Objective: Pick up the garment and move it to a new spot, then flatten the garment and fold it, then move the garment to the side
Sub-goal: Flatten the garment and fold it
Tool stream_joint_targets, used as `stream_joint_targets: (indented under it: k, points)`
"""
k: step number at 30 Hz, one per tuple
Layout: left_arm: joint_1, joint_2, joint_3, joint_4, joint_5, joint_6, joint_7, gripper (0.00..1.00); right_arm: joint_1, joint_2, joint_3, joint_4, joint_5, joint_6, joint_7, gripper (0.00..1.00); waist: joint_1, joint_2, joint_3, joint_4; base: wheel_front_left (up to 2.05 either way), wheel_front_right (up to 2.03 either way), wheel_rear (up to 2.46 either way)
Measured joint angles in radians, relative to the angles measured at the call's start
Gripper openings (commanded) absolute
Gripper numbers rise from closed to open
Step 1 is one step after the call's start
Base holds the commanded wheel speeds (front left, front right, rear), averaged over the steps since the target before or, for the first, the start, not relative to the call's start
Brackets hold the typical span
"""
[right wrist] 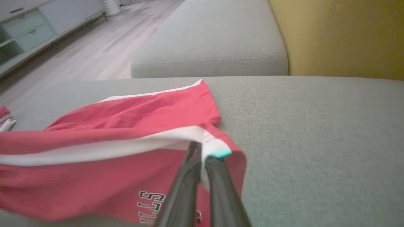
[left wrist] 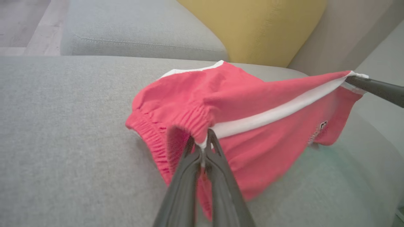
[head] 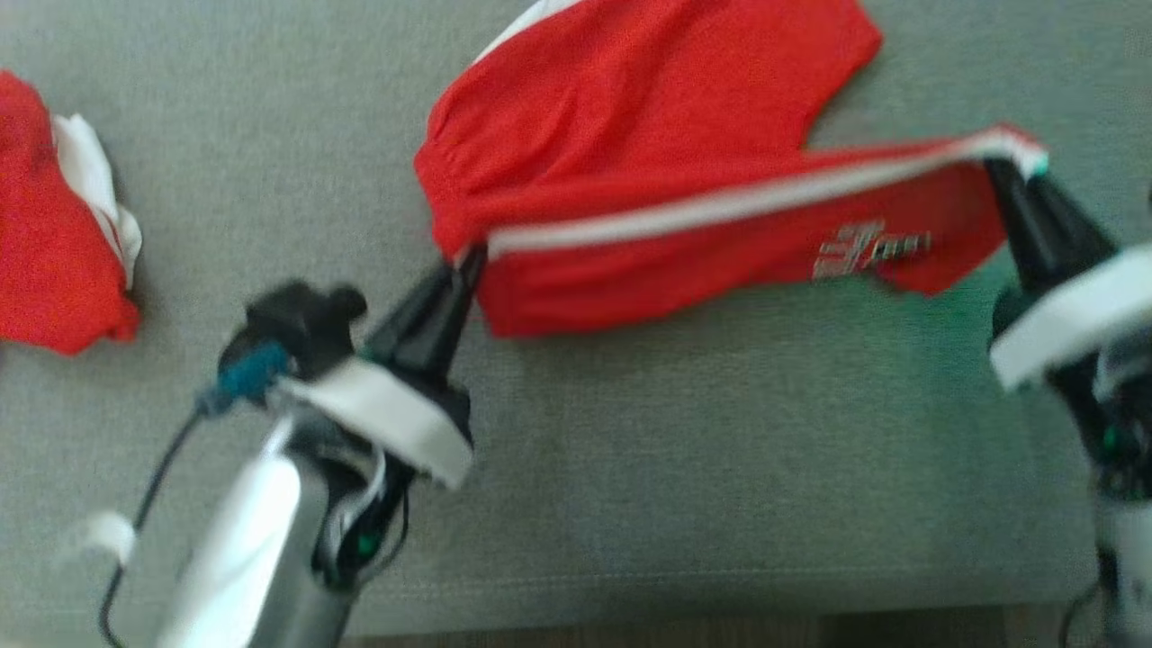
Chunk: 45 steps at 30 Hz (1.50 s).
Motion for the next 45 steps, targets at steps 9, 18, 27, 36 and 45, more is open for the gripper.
stream_joint_targets:
  k: [9, 18, 27, 36, 45]
  points:
    - [-0.278, -0.056, 0.0, 0.196, -0.055, -0.033, -0.014, 0.0, -0.413, -0.072, 0.101, 0.297, 0.05, 0.0, 0.049, 0.0, 0.0003, 0.0, 0.121, 0.076, 0.0, 0.0, 0.0]
    - [-0.497, -0.103, -0.036, 0.427, -0.096, -0.048, -0.122, 0.0, -0.696, -0.091, 0.198, 0.639, 0.077, 0.0, -0.081, 0.0, 0.0002, -0.0001, 0.184, 0.147, 0.0, 0.0, 0.0]
    - [-0.608, -0.121, -0.1, 0.625, -0.159, -0.053, -0.198, 0.0, -0.826, -0.086, 0.292, 0.876, 0.09, 0.0, -0.23, 0.0, 0.0001, -0.0001, 0.2, 0.163, 0.0, 0.0, 0.0]
    - [-0.623, -0.124, -0.135, 0.707, -0.19, -0.039, -0.292, 1.0, -0.84, -0.083, 0.365, 0.958, 0.111, 0.0, -0.45, 1.0, 0.0001, -0.0001, 0.185, 0.151, 0.0, 0.0, 0.0]
    - [-0.489, -0.073, -0.073, 0.566, -0.071, 0.105, -0.345, 1.0, -0.676, -0.08, 0.268, 0.878, 0.009, 0.0, -0.69, 1.0, 0.0, 0.0, 0.138, 0.115, 0.0, 0.0, 0.0]
